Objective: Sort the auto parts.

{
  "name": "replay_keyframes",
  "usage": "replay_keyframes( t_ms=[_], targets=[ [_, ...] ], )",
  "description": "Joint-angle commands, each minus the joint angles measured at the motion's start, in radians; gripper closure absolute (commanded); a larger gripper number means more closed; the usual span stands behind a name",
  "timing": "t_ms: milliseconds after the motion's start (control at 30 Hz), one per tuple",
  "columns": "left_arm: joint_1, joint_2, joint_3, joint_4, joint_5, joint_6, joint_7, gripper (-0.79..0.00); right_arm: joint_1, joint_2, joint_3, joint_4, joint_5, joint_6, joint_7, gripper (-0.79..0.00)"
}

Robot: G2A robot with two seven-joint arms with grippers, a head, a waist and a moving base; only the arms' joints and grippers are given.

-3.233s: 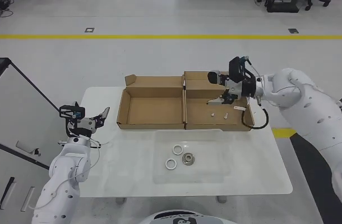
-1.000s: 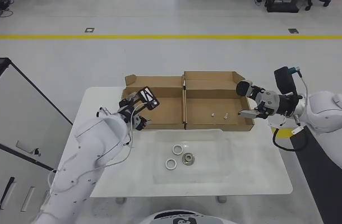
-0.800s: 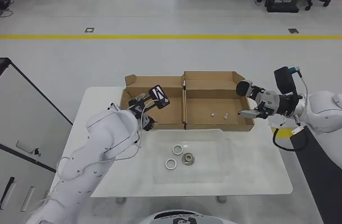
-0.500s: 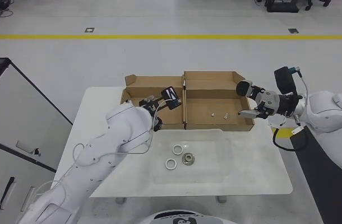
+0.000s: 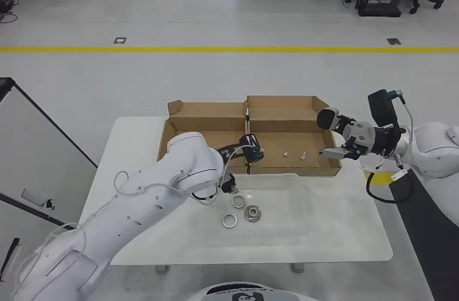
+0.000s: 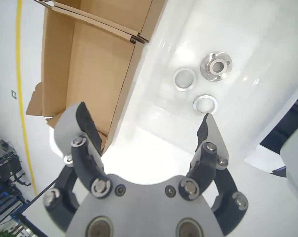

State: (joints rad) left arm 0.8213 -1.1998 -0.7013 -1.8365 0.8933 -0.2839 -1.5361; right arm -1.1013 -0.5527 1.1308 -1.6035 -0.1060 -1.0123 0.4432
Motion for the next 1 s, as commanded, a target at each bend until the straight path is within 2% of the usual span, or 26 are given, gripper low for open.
replay_keyframes(
  t_ms=[0, 200, 367, 967],
  targets=[
    [-0.024, -0.001, 0.02, 0.012, -0.049, 0.0, 0.0, -0.785, 0.0, 0.0, 0.0, 0.0, 0.0, 0.0, 0.0, -0.785],
    [-0.081, -0.006, 0.095, 0.055, -0.169, 0.004, 0.0, -0.785, 0.0, 0.0, 0.0, 0.0, 0.0, 0.0, 0.0, -0.785],
    [-0.109, -0.018, 0.143, 0.09, -0.185, -0.015, 0.027, -0.785, 0.0, 0.0, 0.0, 0.0, 0.0, 0.0, 0.0, -0.785],
    [-0.086, -0.051, 0.238, 0.173, -0.178, -0.033, 0.11, -0.785, 0.0, 0.0, 0.0, 0.0, 0.0, 0.0, 0.0, -0.785]
  ],
)
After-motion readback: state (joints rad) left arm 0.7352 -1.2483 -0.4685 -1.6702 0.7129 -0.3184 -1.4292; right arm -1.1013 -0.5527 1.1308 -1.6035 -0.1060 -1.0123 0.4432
